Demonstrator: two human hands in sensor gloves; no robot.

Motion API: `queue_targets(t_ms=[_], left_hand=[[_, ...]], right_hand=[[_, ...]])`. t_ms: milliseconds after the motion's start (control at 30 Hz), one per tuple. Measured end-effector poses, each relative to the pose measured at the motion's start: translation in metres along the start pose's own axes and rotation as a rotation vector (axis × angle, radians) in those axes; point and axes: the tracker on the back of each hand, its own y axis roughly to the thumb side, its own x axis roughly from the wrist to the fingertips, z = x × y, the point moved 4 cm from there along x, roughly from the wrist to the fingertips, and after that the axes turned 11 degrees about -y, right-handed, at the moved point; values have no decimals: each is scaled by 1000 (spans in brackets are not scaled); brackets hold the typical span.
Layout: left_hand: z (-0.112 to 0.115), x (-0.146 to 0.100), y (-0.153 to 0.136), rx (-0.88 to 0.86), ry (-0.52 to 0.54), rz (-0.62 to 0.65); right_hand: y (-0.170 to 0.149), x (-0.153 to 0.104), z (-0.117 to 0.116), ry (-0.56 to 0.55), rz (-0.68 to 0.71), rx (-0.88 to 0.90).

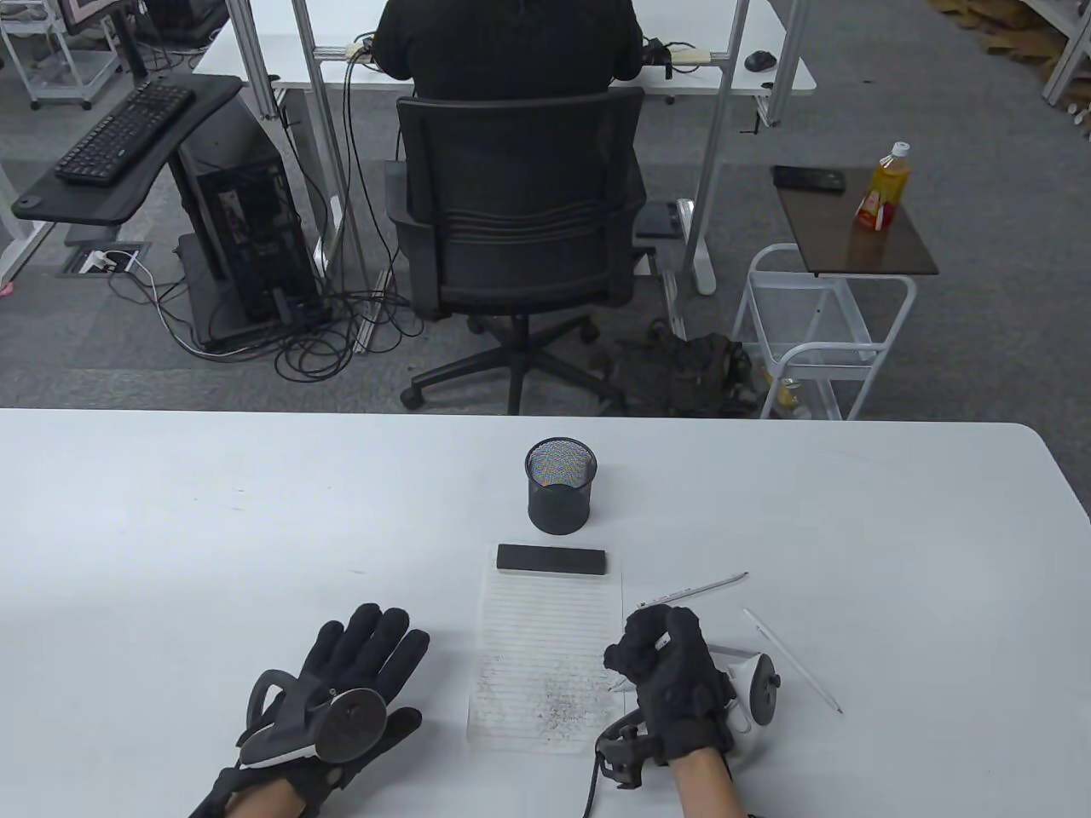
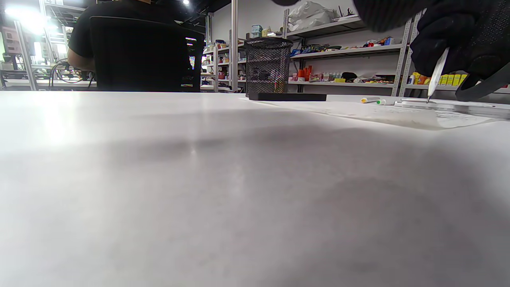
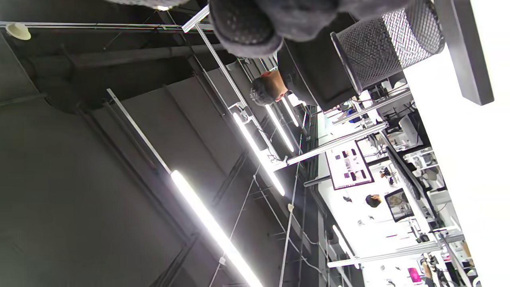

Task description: Press to extend mechanical pencil leads

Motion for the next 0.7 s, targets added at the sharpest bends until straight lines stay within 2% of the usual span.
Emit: queue_targets(t_ms=[700], left_hand=[[1, 1, 1, 0, -7, 2]], right_hand=[[-2, 0, 3, -22, 9, -28]])
